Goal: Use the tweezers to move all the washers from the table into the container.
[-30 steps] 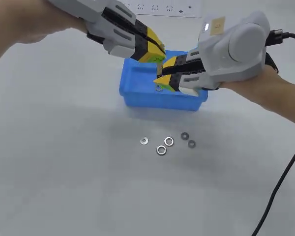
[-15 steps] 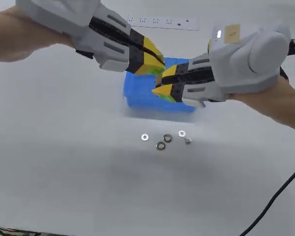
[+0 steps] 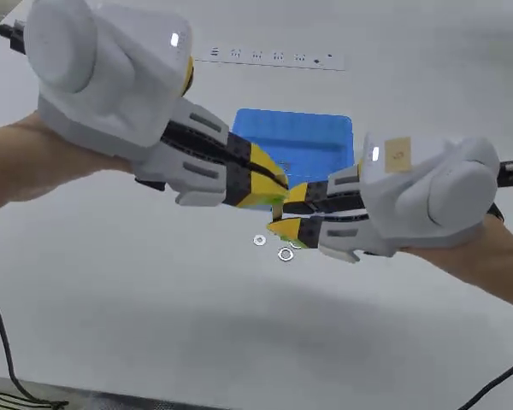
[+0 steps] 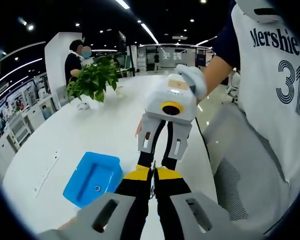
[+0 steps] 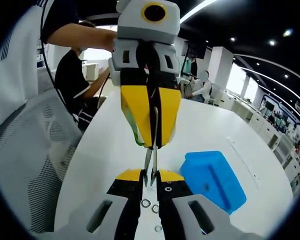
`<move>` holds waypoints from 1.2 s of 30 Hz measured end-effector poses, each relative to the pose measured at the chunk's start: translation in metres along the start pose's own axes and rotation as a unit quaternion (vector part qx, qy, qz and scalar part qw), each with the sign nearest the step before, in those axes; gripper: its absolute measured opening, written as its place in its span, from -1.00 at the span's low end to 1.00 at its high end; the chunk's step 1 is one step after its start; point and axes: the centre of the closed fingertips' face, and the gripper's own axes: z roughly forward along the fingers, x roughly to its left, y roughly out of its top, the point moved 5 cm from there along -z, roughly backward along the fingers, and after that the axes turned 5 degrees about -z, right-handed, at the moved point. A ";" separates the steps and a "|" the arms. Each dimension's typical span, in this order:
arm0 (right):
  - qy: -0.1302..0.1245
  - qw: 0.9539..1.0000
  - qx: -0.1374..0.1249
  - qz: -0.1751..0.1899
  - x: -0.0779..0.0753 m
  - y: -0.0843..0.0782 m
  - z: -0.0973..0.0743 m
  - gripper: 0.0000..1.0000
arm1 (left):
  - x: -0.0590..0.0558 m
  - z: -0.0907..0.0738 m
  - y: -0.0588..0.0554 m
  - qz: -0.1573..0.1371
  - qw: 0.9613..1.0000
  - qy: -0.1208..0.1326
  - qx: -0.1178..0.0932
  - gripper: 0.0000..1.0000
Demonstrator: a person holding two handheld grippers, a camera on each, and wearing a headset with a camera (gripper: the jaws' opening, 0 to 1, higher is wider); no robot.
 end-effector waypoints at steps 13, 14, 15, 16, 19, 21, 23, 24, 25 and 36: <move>-0.004 1.000 0.022 0.014 0.017 -0.024 0.004 -0.77 | -0.014 0.020 -0.019 -0.036 0.999 -0.002 -0.015 -0.86; -0.004 1.000 0.022 0.019 0.017 -0.025 0.004 -0.77 | -0.013 0.021 -0.020 -0.038 0.999 -0.002 -0.016 -0.86; -0.005 1.000 0.022 0.020 0.017 -0.027 0.004 -0.77 | -0.012 0.022 -0.022 -0.039 0.999 -0.003 -0.016 -0.86; -0.007 0.999 0.024 0.020 0.018 -0.029 0.005 -0.77 | -0.012 0.023 -0.023 -0.038 0.999 -0.002 -0.016 -0.86; -0.011 0.999 0.033 0.006 0.018 -0.032 0.007 -0.77 | -0.007 0.026 -0.027 -0.041 0.999 -0.003 -0.016 -0.86; -0.014 0.999 0.038 0.005 0.017 -0.036 0.009 -0.77 | -0.005 0.028 -0.029 -0.040 0.999 -0.001 -0.014 -0.87; -0.013 0.999 0.037 0.012 0.015 -0.038 0.010 -0.77 | -0.002 0.030 -0.031 -0.041 0.999 -0.001 -0.013 -0.87; -0.014 0.999 0.037 0.013 0.014 -0.038 0.010 -0.77 | -0.001 0.030 -0.031 -0.040 0.999 0.000 -0.012 -0.87; -0.015 0.999 0.036 0.014 0.013 -0.040 0.010 -0.77 | 0.000 0.030 -0.032 -0.040 0.999 0.000 -0.012 -0.87; -0.008 0.999 0.035 0.024 0.008 -0.048 0.016 -0.77 | 0.006 0.035 -0.038 -0.041 0.999 -0.005 -0.012 -0.87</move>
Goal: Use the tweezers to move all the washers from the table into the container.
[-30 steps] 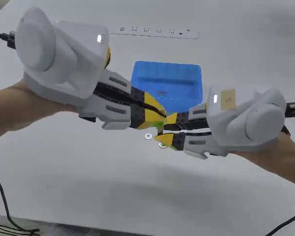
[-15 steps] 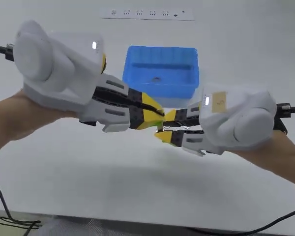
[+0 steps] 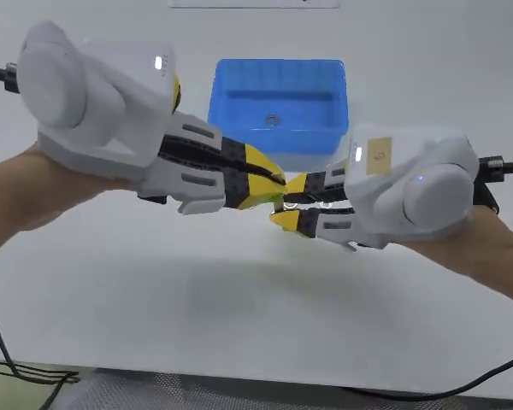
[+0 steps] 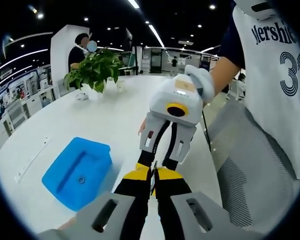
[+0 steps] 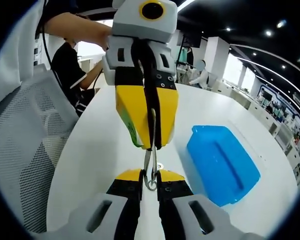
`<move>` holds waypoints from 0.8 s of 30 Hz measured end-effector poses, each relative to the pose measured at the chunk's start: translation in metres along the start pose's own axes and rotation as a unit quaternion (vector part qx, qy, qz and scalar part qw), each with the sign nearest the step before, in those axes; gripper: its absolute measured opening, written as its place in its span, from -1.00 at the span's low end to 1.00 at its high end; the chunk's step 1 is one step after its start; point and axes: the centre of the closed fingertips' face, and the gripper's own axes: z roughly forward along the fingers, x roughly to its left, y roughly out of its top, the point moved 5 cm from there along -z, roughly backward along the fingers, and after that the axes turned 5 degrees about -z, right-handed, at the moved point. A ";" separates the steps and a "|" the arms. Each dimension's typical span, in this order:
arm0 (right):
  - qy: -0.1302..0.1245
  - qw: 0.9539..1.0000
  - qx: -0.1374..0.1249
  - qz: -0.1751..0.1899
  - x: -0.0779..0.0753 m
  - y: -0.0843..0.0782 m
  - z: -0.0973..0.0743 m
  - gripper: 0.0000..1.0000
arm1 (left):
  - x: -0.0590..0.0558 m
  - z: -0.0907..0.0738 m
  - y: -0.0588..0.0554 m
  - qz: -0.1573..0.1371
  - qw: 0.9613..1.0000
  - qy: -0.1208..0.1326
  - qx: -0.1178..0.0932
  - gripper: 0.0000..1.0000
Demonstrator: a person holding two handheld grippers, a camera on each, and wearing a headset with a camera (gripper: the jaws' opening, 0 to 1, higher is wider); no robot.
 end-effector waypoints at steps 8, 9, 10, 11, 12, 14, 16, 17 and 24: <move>0.002 1.000 0.004 0.007 0.001 -0.005 0.004 -0.77 | 0.002 0.003 -0.006 -0.012 1.000 -0.008 0.000 -0.86; 0.002 1.000 0.004 0.008 0.000 -0.005 0.004 -0.77 | 0.002 0.003 -0.005 -0.009 1.000 -0.006 -0.001 -0.86; 0.002 1.000 0.002 0.010 0.000 -0.005 0.004 -0.77 | 0.003 0.003 -0.005 -0.009 1.000 -0.005 0.000 -0.86; 0.003 1.000 0.002 0.012 -0.001 -0.005 0.004 -0.77 | 0.003 0.002 -0.005 -0.010 1.000 -0.005 0.000 -0.86; 0.003 1.000 0.001 0.013 -0.001 -0.006 0.005 -0.77 | 0.004 0.002 -0.005 -0.011 1.000 -0.006 0.000 -0.86; 0.004 1.000 0.002 0.011 -0.001 -0.005 0.005 -0.77 | 0.004 0.002 -0.005 -0.013 1.000 -0.008 0.001 -0.86; 0.006 1.000 0.002 0.015 0.000 -0.005 0.005 -0.78 | 0.003 0.002 -0.005 -0.013 1.000 -0.009 0.001 -0.86; 0.007 1.000 0.002 0.019 0.000 -0.006 0.005 -0.79 | 0.003 0.002 -0.005 -0.015 1.000 -0.010 0.001 -0.86; 0.007 1.000 0.003 0.023 -0.001 -0.005 0.006 -0.80 | 0.004 0.002 -0.005 -0.018 1.000 -0.013 0.003 -0.86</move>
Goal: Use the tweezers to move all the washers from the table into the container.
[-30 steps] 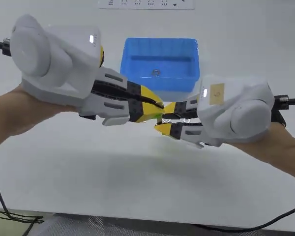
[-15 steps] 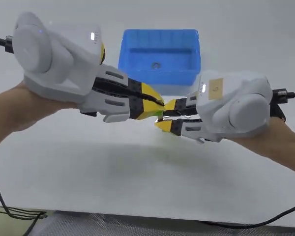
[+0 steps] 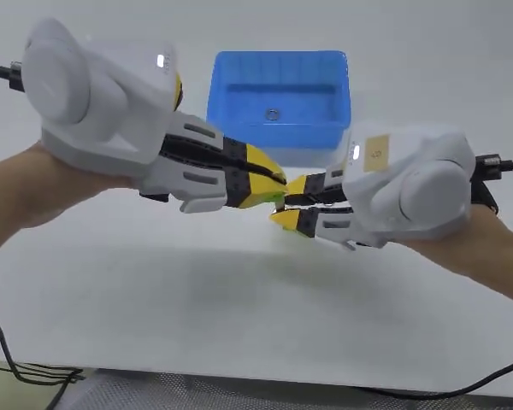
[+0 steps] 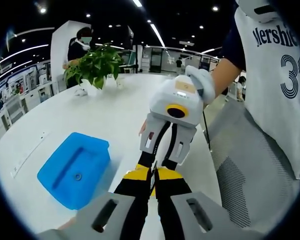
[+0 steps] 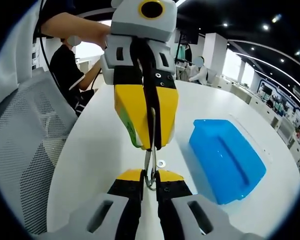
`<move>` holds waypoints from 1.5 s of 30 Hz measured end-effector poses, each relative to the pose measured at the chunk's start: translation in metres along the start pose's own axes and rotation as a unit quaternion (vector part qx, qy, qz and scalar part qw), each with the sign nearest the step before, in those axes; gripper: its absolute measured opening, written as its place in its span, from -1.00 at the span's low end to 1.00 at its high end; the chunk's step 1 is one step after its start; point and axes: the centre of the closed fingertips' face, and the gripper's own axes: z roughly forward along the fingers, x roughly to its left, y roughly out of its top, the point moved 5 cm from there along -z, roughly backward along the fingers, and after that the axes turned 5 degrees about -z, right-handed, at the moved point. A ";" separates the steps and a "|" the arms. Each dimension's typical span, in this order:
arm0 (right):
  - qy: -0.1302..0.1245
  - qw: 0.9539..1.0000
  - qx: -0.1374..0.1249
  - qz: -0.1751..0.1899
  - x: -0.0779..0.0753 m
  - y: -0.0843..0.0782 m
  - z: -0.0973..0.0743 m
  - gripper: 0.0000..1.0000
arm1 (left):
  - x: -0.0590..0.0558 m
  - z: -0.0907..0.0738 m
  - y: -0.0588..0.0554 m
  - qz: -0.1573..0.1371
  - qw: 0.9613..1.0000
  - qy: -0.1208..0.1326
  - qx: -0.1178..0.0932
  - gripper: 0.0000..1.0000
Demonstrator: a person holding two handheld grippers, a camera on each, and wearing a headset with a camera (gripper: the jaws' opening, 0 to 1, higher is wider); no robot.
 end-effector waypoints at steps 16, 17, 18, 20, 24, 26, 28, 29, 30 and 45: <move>-0.006 1.000 -0.013 -0.008 -0.006 0.019 -0.008 -0.80 | 0.000 -0.017 0.015 -0.012 1.000 0.006 -0.009 -0.86; -0.007 1.000 -0.014 -0.011 -0.006 0.022 -0.009 -0.80 | 0.000 -0.018 0.017 -0.009 1.000 0.007 -0.010 -0.86; -0.007 1.000 -0.015 -0.014 -0.007 0.023 -0.010 -0.80 | 0.000 -0.019 0.019 -0.007 1.000 0.008 -0.009 -0.86; -0.005 1.000 -0.020 -0.013 -0.007 0.027 -0.012 -0.80 | -0.002 -0.022 0.023 -0.003 1.000 0.006 -0.008 -0.86; -0.009 0.999 -0.022 -0.024 -0.009 0.036 -0.017 -0.80 | -0.003 -0.028 0.030 0.009 1.000 0.006 -0.006 -0.86; -0.013 0.999 -0.022 -0.030 -0.011 0.040 -0.019 -0.80 | -0.003 -0.031 0.035 0.016 1.000 0.008 -0.007 -0.86; -0.016 0.999 -0.024 -0.034 -0.014 0.044 -0.022 -0.80 | -0.002 -0.034 0.039 0.023 1.000 0.008 -0.008 -0.86; -0.017 0.999 -0.024 -0.036 -0.015 0.046 -0.023 -0.80 | -0.002 -0.035 0.041 0.026 1.000 0.009 -0.007 -0.86; -0.019 0.999 -0.024 -0.039 -0.016 0.047 -0.024 -0.80 | -0.001 -0.036 0.044 0.029 1.000 0.008 -0.007 -0.86; -0.038 0.997 -0.025 -0.056 -0.045 0.063 -0.031 -0.80 | 0.016 -0.044 0.066 0.056 0.998 0.013 -0.009 -0.87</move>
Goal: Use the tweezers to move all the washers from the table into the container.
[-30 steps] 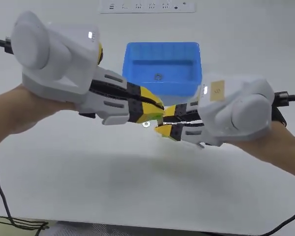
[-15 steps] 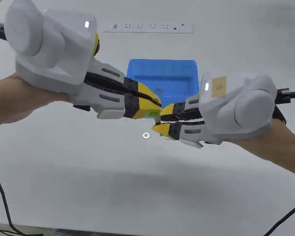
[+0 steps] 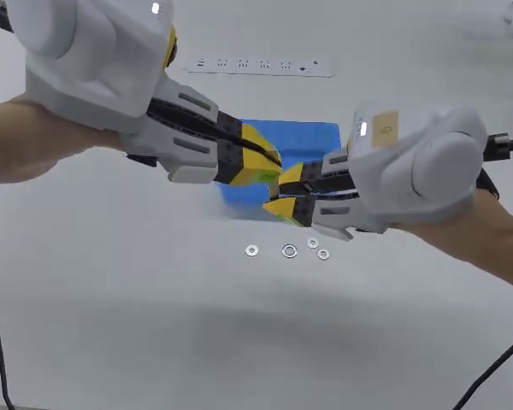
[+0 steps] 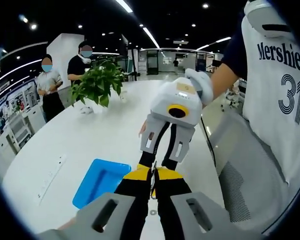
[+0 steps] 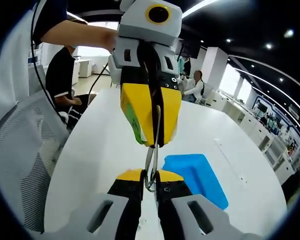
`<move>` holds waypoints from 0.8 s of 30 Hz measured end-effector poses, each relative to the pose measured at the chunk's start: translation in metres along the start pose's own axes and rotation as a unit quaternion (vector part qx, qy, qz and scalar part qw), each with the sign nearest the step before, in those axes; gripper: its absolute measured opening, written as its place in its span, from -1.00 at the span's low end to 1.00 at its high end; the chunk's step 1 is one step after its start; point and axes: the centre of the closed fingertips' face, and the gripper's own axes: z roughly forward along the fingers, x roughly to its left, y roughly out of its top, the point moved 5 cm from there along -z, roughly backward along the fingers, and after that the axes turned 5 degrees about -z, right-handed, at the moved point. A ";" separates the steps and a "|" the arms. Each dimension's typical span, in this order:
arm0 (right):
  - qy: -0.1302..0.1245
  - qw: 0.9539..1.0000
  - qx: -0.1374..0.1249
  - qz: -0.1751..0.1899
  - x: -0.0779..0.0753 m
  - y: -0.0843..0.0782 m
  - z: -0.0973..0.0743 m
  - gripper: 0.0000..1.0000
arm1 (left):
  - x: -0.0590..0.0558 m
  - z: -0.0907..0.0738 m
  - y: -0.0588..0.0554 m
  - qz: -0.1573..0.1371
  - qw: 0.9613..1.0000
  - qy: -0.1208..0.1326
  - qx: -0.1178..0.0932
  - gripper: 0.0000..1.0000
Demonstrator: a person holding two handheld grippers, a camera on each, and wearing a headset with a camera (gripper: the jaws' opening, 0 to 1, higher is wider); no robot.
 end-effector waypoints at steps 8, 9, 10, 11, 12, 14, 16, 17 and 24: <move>-0.017 1.000 -0.001 -0.002 -0.023 0.004 0.001 -0.80 | 0.025 -0.003 0.008 0.018 1.000 -0.003 -0.002 -0.87; -0.019 1.000 -0.002 -0.002 -0.025 0.004 0.001 -0.80 | 0.028 -0.003 0.008 0.018 1.000 -0.004 -0.003 -0.87; -0.021 1.000 -0.001 -0.003 -0.029 0.004 0.002 -0.80 | 0.036 -0.004 0.008 0.020 1.000 -0.005 -0.003 -0.87; -0.023 1.000 0.001 -0.005 -0.031 0.004 0.002 -0.80 | 0.039 -0.004 0.008 0.022 1.000 -0.006 -0.002 -0.87; -0.025 1.000 0.003 -0.007 -0.034 0.004 0.003 -0.80 | 0.042 -0.003 0.009 0.024 1.000 -0.006 -0.002 -0.87; -0.027 1.000 0.003 -0.007 -0.045 0.001 0.005 -0.80 | 0.048 -0.003 0.010 0.028 1.000 -0.006 -0.002 -0.87; -0.031 0.999 0.004 -0.010 -0.051 0.000 0.006 -0.80 | 0.054 -0.002 0.011 0.033 0.999 -0.004 -0.001 -0.87; -0.033 0.999 0.005 -0.013 -0.054 -0.001 0.007 -0.80 | 0.058 -0.001 0.011 0.034 0.999 -0.004 -0.001 -0.87; -0.040 0.999 0.007 -0.007 -0.068 -0.011 0.011 -0.80 | 0.076 0.008 0.010 0.038 0.999 -0.006 0.001 -0.87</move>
